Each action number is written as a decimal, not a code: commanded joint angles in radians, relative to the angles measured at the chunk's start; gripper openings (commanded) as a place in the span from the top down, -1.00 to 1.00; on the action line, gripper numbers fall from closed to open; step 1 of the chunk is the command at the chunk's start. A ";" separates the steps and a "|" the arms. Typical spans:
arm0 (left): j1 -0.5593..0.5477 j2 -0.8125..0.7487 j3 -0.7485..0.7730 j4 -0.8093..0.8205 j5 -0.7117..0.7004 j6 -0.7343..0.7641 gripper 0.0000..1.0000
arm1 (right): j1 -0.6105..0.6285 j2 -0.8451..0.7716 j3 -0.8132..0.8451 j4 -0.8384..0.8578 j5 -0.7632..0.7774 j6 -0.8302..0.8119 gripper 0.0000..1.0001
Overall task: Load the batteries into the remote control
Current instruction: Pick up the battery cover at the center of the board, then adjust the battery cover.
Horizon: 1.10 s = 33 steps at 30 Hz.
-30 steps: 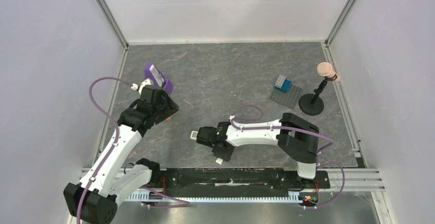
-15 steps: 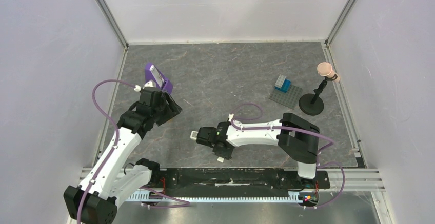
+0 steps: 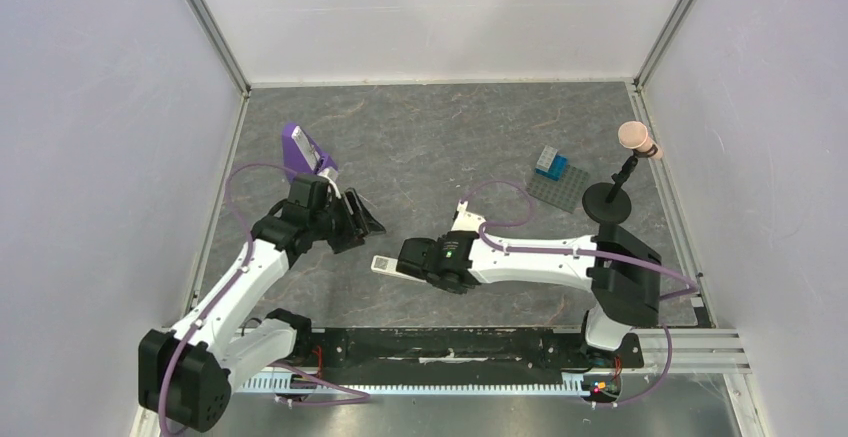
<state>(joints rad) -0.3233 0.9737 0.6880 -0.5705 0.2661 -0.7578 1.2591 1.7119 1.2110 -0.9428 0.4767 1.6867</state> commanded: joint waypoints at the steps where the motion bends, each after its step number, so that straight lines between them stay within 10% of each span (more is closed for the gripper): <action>1: -0.038 0.036 -0.022 0.158 0.155 0.043 -0.33 | -0.004 -0.074 -0.041 0.022 0.164 -0.127 0.37; 13: -0.198 0.228 0.009 0.300 0.218 0.052 -0.33 | -0.006 -0.310 -0.262 0.431 0.142 -0.830 0.54; 33: -0.267 0.261 -0.075 0.546 0.378 -0.020 -0.31 | -0.025 -0.496 -0.448 0.725 -0.264 -1.376 0.57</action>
<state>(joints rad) -0.5701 1.2434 0.6445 -0.1215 0.5648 -0.7647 1.2400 1.2228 0.7593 -0.2752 0.3058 0.4351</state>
